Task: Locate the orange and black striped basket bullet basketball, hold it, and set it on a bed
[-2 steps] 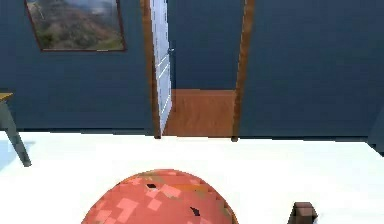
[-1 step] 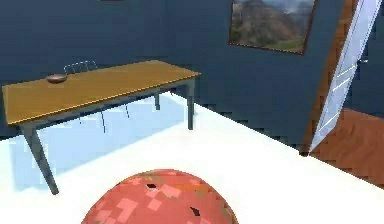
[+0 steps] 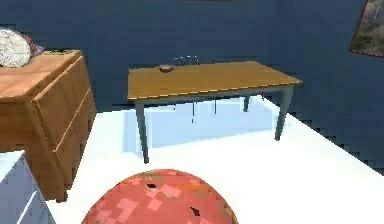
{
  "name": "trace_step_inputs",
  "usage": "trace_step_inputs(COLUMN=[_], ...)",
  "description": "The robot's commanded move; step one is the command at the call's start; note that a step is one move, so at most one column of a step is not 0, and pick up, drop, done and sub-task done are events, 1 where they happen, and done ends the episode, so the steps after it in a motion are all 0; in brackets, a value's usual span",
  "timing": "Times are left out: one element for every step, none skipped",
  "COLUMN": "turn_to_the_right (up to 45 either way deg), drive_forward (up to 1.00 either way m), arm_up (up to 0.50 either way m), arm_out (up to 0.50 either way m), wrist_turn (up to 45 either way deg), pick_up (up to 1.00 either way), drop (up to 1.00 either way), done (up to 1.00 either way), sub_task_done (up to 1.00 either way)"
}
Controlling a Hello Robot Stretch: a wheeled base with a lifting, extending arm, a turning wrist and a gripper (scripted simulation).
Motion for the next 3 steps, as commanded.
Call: trace_step_inputs(turn_to_the_right=[-45.0,-45.0,-45.0], drive_forward=[0.0,0.0,0.0], arm_up=[0.0,0.0,0.0], arm_out=[0.0,0.0,0.0], wrist_turn=[0.0,0.0,0.0], pick_up=[0.0,0.0,0.0], drop=[0.0,0.0,0.0], done=[0.0,0.0,0.0], sub_task_done=[0.0,0.0,0.0])
